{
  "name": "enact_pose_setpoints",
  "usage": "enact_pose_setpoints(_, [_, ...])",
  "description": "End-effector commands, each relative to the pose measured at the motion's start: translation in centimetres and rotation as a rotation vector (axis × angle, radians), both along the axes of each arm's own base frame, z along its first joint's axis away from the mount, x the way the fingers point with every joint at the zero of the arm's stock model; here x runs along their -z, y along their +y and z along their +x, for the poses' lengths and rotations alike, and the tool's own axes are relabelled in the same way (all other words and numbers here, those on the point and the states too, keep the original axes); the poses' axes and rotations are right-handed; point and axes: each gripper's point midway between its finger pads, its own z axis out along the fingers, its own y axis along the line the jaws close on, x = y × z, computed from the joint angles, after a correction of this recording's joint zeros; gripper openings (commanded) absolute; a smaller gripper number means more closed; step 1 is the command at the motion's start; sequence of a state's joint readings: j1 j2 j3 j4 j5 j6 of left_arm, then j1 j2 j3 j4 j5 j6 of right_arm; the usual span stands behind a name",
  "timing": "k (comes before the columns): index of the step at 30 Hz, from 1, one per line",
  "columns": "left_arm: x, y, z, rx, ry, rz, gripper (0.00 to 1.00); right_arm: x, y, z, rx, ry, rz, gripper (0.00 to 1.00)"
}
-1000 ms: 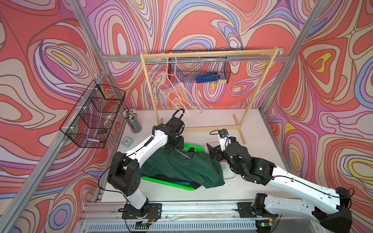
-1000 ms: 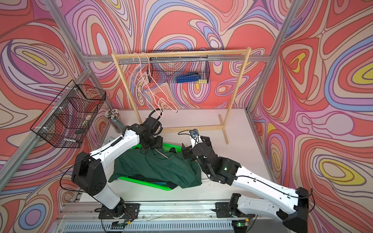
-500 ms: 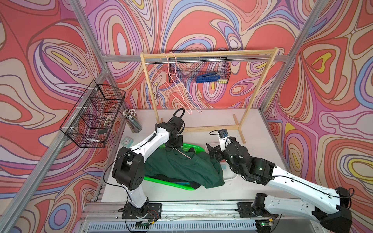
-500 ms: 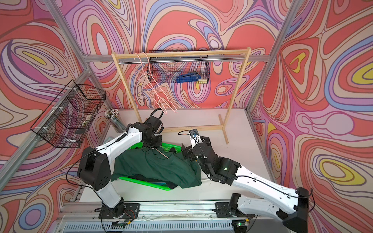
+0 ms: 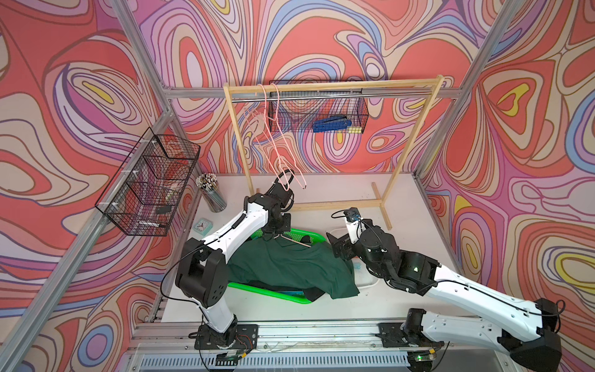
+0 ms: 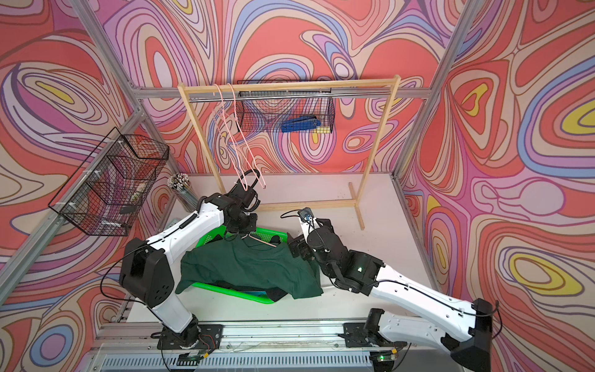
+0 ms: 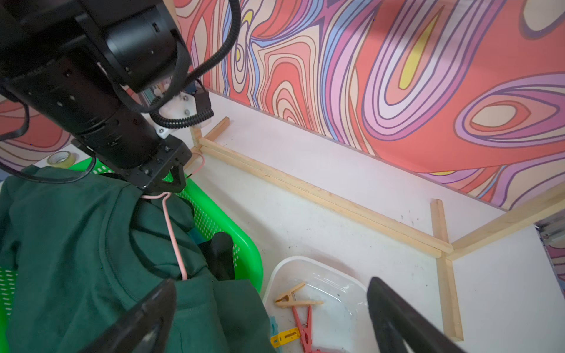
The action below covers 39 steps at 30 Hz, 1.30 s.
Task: Remove the clothespins securing t-shirts to the hanger
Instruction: Pick up the hanger from the basket, then remove the T-shirt from the hanger.
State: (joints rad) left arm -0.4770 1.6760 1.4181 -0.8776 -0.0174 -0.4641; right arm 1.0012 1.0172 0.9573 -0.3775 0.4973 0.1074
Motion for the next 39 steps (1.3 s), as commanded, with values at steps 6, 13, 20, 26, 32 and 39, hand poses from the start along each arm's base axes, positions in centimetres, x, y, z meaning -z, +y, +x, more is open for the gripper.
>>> enact_pose_setpoints(6, [-5.0, 1.4, -1.5, 0.016, -0.101, -0.021, 0.00, 0.3, 1.7, -1.3, -0.131, 0.054, -0.023, 0.98])
enact_pose_setpoints(13, [-8.9, 2.4, -3.5, 0.014, -0.213, -0.074, 0.00, 2.5, 2.0, -1.8, -0.159, 0.137, -0.108, 0.98])
enact_pose_setpoints(20, [-12.5, 4.2, -5.1, -0.011, -0.365, -0.094, 0.00, 3.2, 2.3, -2.3, -0.187, 0.176, -0.124, 0.98])
enact_pose_setpoints(26, [-13.1, 5.7, -5.8, -0.030, -0.379, -0.037, 0.00, 1.4, 2.6, -3.7, -0.256, 0.159, -0.020, 0.98])
enact_pose_setpoints(32, [-13.3, 6.5, -5.9, -0.057, -0.389, -0.015, 0.00, 1.9, 2.7, -5.3, -0.321, 0.203, -0.001, 0.98])
enact_pose_setpoints(39, [-14.2, 6.9, -5.7, -0.083, -0.419, -0.022, 0.00, 3.5, 3.2, -6.3, -0.367, 0.270, -0.006, 0.94])
